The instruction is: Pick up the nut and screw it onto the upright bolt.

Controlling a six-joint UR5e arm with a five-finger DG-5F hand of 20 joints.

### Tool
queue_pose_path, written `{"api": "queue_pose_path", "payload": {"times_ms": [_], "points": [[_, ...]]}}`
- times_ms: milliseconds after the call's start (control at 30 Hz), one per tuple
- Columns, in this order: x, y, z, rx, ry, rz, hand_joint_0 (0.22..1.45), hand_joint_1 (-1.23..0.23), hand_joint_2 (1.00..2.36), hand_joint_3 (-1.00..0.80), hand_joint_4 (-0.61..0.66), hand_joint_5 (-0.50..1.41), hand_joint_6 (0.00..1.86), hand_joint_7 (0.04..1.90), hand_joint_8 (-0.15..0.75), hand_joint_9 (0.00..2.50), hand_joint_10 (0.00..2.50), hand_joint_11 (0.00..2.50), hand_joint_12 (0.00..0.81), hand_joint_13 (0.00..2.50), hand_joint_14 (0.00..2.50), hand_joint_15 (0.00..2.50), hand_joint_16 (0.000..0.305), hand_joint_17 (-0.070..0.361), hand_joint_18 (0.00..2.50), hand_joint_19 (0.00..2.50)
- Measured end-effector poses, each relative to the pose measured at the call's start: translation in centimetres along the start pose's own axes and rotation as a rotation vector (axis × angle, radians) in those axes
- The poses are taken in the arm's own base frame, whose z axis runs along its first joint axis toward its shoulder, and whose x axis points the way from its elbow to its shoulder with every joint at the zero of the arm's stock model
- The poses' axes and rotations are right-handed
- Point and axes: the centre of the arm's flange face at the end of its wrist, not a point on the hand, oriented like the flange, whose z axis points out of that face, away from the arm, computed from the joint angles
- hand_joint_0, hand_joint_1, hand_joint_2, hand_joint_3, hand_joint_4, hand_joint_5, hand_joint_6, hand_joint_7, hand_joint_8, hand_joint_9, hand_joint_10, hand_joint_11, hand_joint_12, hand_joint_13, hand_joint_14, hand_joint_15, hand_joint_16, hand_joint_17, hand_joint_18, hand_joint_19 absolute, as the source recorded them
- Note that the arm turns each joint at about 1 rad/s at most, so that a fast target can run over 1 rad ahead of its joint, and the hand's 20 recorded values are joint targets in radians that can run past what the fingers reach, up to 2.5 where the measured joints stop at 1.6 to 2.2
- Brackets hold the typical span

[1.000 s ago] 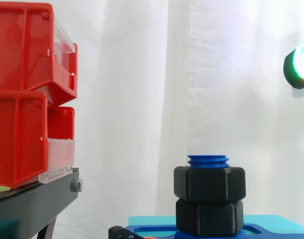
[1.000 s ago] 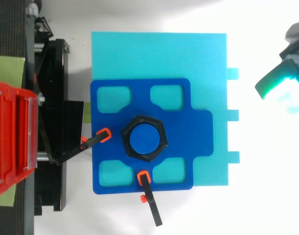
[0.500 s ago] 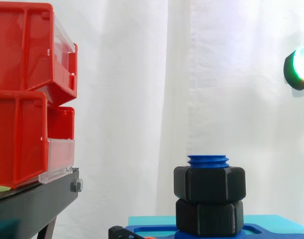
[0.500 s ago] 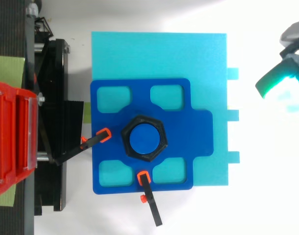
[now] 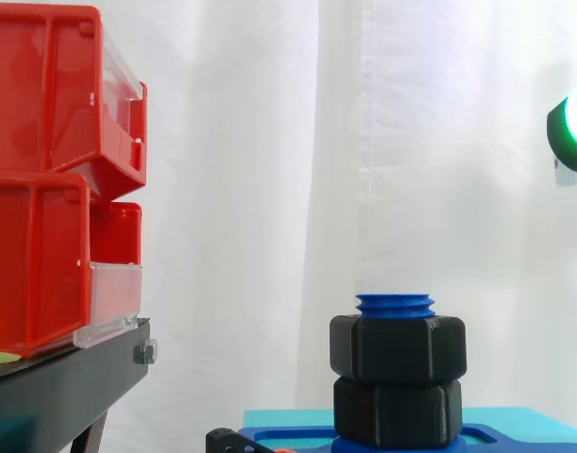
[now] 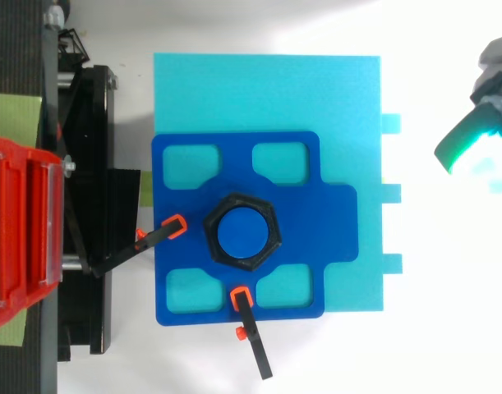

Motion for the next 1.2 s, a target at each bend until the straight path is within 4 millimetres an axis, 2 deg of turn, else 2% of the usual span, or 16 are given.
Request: {"api": "queue_pose_path", "payload": {"times_ms": [100, 200, 333, 633, 733, 833, 867, 933, 1000, 1133, 1200], "points": [[-0.01, 0.00, 0.00, 0.000, 0.000, 0.000, 0.52, -0.28, 1.00, -0.50, 0.20, -0.24, 0.50, 0.67, 0.272, 0.44, 0.00, 0.00, 0.353, 0.30, 0.00, 0.00, 0.043, 0.097, 0.04, 0.00], [0.00, 0.01, 0.00, 0.000, 0.000, 0.000, 0.53, -0.31, 1.00, -0.50, 0.21, -0.22, 0.50, 0.68, 0.269, 0.56, 0.00, 0.00, 0.305, 0.49, 0.00, 0.00, 0.039, 0.087, 0.20, 0.00], [0.00, 0.00, 0.01, 0.000, 0.000, 0.000, 0.54, -0.32, 1.00, -0.50, 0.22, -0.19, 0.50, 0.71, 0.268, 0.66, 0.00, 0.00, 0.279, 0.60, 0.00, 0.00, 0.036, 0.081, 0.32, 0.00], [-0.01, 0.01, 0.00, 0.000, 0.000, 0.000, 0.57, -0.33, 1.00, -0.50, 0.23, -0.17, 0.50, 0.78, 0.258, 0.82, 0.00, 0.00, 0.265, 0.76, 0.00, 0.08, 0.033, 0.074, 0.55, 0.09], [-0.01, 0.01, 0.00, 0.000, 0.000, 0.000, 0.54, -0.44, 1.00, -0.50, 0.23, -0.16, 0.50, 0.80, 0.252, 0.85, 0.00, 0.06, 0.267, 0.80, 0.00, 0.13, 0.034, 0.077, 0.61, 0.13], [-0.01, 0.01, 0.00, 0.000, 0.000, 0.000, 0.53, -0.49, 1.00, -0.50, 0.23, -0.16, 0.50, 0.81, 0.252, 0.85, 0.00, 0.09, 0.270, 0.82, 0.01, 0.15, 0.035, 0.078, 0.63, 0.15], [-0.01, 0.00, 0.00, 0.000, -0.001, 0.000, 0.53, -0.49, 1.00, -0.50, 0.23, -0.16, 0.50, 0.80, 0.250, 0.86, 0.00, 0.10, 0.271, 0.82, 0.00, 0.15, 0.035, 0.079, 0.63, 0.16], [-0.02, 0.01, 0.00, 0.000, -0.001, 0.000, 0.52, -0.40, 1.00, -0.50, 0.22, -0.16, 0.50, 0.81, 0.247, 0.85, 0.00, 0.10, 0.272, 0.82, 0.01, 0.17, 0.036, 0.081, 0.64, 0.17], [-0.01, 0.00, 0.01, 0.000, -0.001, 0.000, 0.56, -0.31, 1.00, -0.49, 0.21, -0.16, 0.50, 0.81, 0.236, 0.83, 0.00, 0.11, 0.265, 0.82, 0.01, 0.20, 0.035, 0.078, 0.61, 0.20], [0.00, 0.00, 0.01, 0.000, 0.000, 0.000, 0.59, -0.31, 1.00, -0.47, 0.22, -0.16, 0.50, 0.82, 0.236, 0.85, 0.00, 0.13, 0.271, 0.86, 0.01, 0.22, 0.034, 0.077, 0.64, 0.21], [-0.01, 0.00, 0.01, 0.000, -0.001, 0.000, 0.56, -0.42, 1.00, -0.48, 0.22, -0.16, 0.50, 0.82, 0.243, 0.86, 0.00, 0.14, 0.275, 0.87, 0.01, 0.22, 0.035, 0.079, 0.66, 0.20]]}}
